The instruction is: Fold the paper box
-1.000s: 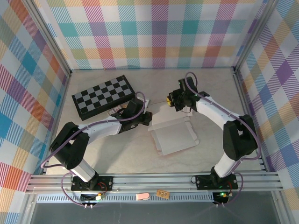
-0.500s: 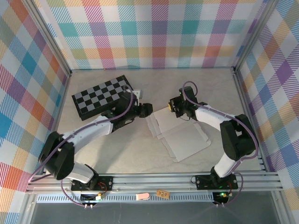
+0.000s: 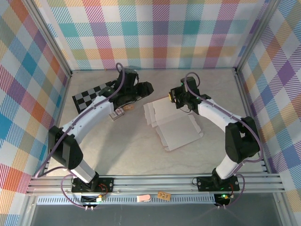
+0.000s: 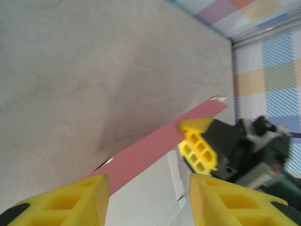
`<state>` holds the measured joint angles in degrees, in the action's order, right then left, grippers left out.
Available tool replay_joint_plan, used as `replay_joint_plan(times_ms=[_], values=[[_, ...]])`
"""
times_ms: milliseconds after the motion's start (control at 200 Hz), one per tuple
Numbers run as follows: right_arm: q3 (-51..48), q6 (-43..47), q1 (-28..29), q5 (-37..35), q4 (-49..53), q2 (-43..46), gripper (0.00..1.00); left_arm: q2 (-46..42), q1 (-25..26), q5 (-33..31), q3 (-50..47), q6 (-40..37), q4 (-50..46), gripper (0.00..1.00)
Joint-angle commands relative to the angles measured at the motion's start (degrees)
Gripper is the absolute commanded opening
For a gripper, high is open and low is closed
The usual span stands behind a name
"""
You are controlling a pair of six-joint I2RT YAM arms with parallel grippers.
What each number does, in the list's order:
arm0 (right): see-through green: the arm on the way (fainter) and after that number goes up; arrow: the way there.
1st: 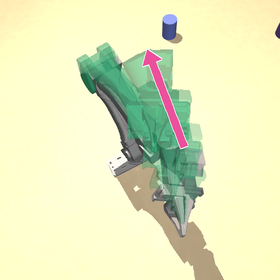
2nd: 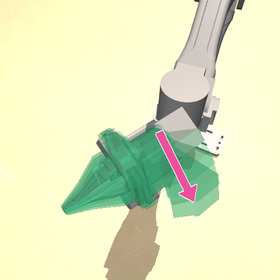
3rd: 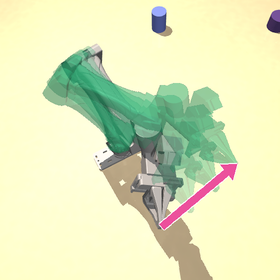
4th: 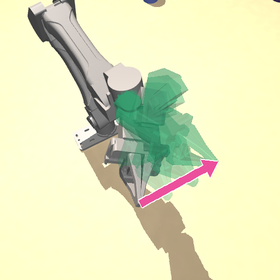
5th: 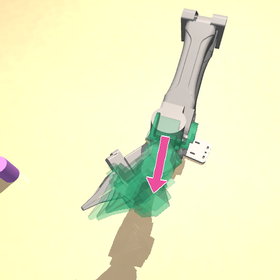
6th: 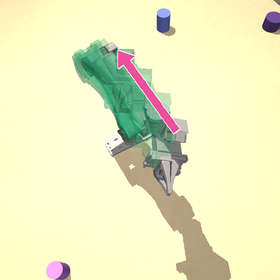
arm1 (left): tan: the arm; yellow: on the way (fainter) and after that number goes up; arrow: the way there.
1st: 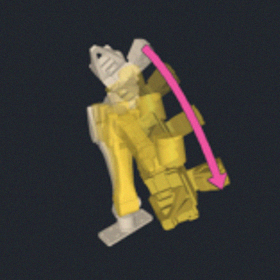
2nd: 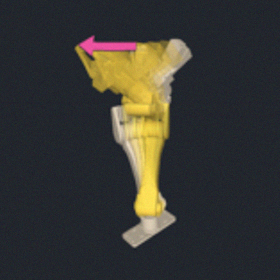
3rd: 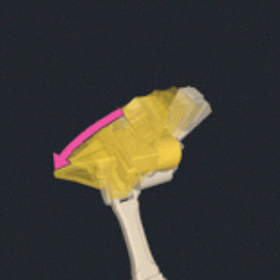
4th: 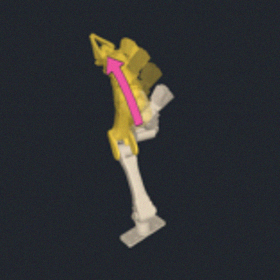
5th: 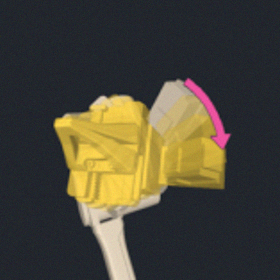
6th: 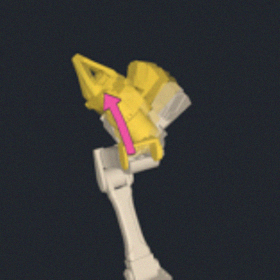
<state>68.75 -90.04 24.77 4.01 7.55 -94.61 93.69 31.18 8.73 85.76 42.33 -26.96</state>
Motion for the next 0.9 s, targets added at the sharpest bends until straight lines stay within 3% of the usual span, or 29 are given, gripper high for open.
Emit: replay_joint_plan(times_ms=[0,180,315,615,895], values=[[3.0,-1.3,-0.2,-0.8,5.2,1.8,0.0,1.2,-0.5,1.1,5.0,4.3,-7.2,0.46],[14.1,-2.4,-0.8,-0.3,24.9,0.0,0.0,1.6,-0.3,2.0,7.9,7.1,-9.3,0.46],[20.3,-3.0,-0.9,-0.5,33.2,-1.1,0.0,0.5,-0.3,-0.6,11.0,8.5,-11.5,0.45],[30.2,-1.3,-1.7,-2.1,40.8,-2.0,0.0,0.0,-0.3,-2.9,22.0,8.3,-15.8,0.42],[40.9,0.2,-3.2,-3.3,47.4,-2.6,0.0,4.3,0.4,3.5,31.7,9.8,-16.2,0.37]])
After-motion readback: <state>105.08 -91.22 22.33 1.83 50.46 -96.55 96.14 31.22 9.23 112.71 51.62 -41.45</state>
